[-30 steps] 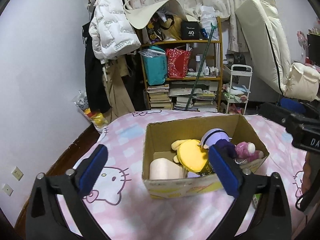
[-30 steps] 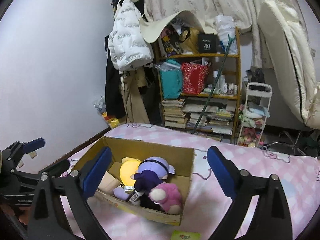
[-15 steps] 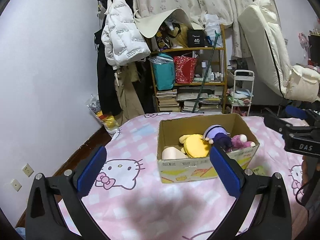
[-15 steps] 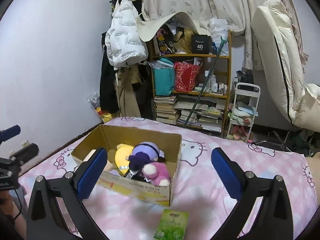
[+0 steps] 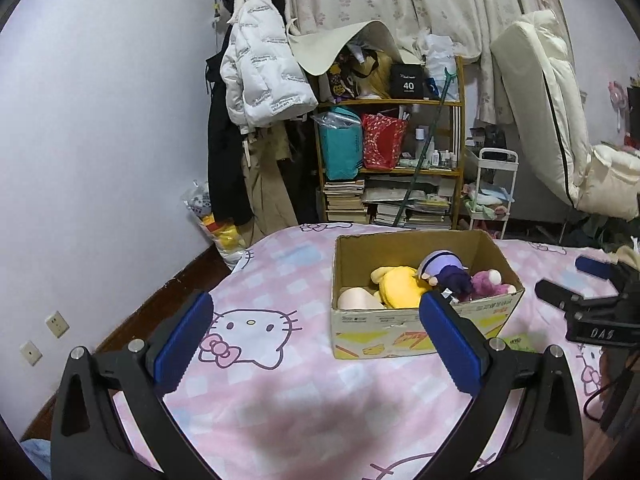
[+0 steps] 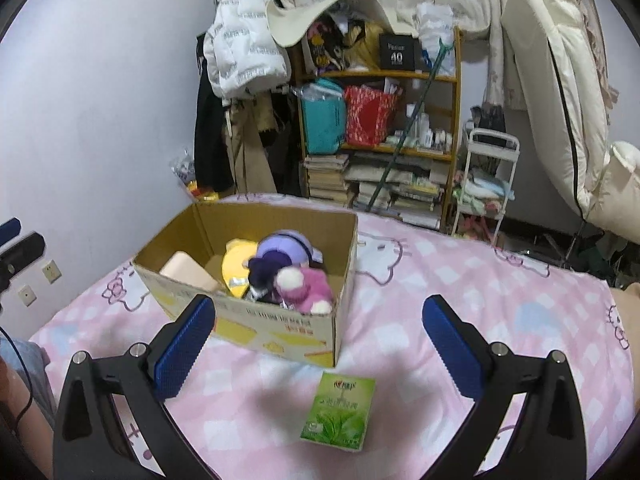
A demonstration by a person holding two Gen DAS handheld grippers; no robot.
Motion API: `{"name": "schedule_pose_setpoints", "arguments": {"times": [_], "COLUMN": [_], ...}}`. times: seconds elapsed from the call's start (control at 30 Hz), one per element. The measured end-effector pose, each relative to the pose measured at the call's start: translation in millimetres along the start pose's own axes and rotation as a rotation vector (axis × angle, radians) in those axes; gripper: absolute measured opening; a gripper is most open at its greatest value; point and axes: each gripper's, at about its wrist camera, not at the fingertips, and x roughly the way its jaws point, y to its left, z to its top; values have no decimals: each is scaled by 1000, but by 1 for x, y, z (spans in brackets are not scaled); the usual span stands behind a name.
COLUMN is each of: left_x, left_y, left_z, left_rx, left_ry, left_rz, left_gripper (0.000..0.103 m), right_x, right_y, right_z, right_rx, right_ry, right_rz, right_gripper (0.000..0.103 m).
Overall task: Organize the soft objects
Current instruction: 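Lower the right tool onto the green tissue pack and close it, then lift the green tissue pack with the right tool and drop it into the box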
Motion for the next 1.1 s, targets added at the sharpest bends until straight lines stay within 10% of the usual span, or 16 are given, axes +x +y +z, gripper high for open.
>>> {"name": "schedule_pose_setpoints", "arguments": {"times": [0.67,0.97,1.1], "left_x": [3,4,3], "left_y": [-4,-10,-10], "left_z": [-7,-8,-8], "left_rx": [14,37,39], "left_ry": [23,27,25], "left_rz": [-12,-4,-2], "left_gripper": [101,101,101], "right_x": [77,106,111], "right_y": [-13,-23,-20], "right_z": [-42,-64,-69], "right_rx": [71,105,85], "right_ry": [366,500,524], "right_rz": [10,-1,2], "right_gripper": [103,59,56]}}
